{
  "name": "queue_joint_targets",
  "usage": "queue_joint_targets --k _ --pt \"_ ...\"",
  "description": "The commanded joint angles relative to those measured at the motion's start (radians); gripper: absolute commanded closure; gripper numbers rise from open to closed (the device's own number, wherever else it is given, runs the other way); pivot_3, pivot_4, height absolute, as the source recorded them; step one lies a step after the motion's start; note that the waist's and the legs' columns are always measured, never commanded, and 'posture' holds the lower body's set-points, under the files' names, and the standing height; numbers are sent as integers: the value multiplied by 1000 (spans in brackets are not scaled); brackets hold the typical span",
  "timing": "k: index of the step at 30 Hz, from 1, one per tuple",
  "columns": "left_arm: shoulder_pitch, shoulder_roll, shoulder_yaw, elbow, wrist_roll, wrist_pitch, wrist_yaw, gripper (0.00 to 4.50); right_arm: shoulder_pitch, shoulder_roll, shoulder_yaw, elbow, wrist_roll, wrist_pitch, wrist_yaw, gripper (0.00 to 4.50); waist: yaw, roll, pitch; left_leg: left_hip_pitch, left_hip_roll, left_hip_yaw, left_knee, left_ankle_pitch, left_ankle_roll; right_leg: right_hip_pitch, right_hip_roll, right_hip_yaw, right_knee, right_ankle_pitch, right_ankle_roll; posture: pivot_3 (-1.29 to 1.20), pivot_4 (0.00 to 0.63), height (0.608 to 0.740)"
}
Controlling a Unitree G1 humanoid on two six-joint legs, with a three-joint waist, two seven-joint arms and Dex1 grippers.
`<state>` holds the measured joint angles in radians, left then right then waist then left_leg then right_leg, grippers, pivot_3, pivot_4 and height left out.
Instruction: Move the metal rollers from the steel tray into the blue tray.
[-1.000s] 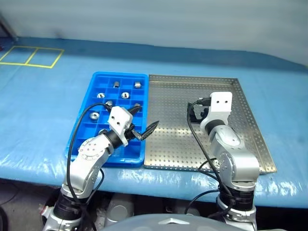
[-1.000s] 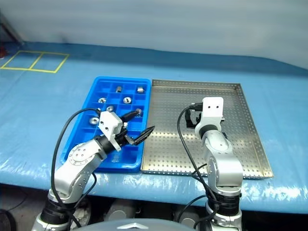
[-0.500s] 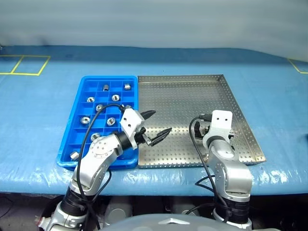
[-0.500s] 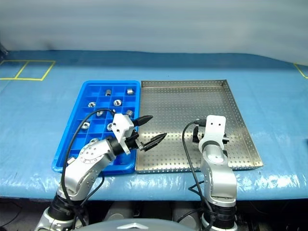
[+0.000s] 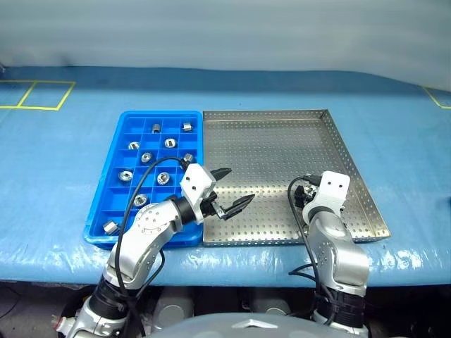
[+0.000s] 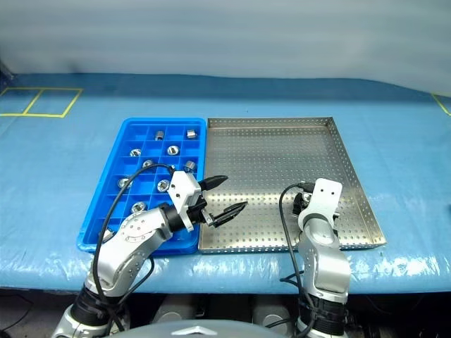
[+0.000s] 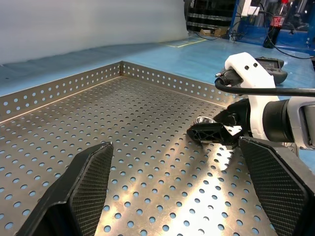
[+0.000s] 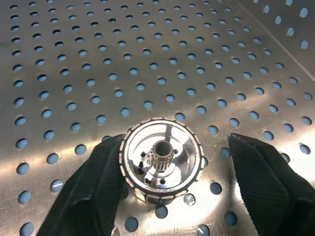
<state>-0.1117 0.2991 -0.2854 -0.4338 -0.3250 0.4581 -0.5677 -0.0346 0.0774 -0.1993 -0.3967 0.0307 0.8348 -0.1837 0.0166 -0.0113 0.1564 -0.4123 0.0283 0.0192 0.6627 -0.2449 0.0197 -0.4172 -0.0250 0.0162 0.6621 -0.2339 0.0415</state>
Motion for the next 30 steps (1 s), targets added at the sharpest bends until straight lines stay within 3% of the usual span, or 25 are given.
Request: queue_joint_targets --k 1,3,9,20,30 --pt "-2 -8 -3 -43 0 -8 7 0 -2 29 20 -12 12 -21 -3 2212 1 0 0 0 0 0 0 0 0 0 0 0 0 0 0 134 150 740" --pt "4 -15 3 -43 14 -24 26 0 -4 23 29 -25 16 -11 0 2798 1 0 0 0 0 0 0 0 0 0 0 0 0 0 0 143 150 740" --pt "28 -26 41 -44 51 -91 81 0 -48 -76 147 -91 22 42 103 2790 4 0 0 0 0 0 0 0 0 0 0 0 0 0 0 186 150 740" --pt "144 7 173 -85 67 -188 132 0 -275 -337 350 -103 79 18 431 2790 47 0 0 0 -1 -2 -2 0 1 0 0 -2 -2 2 -3 330 150 740" --pt "289 74 359 -190 1 -174 127 0 -392 -343 497 -24 82 -33 558 2790 125 -1 1 -2 0 -5 -2 0 1 1 -2 -5 -3 1 -4 459 150 740"
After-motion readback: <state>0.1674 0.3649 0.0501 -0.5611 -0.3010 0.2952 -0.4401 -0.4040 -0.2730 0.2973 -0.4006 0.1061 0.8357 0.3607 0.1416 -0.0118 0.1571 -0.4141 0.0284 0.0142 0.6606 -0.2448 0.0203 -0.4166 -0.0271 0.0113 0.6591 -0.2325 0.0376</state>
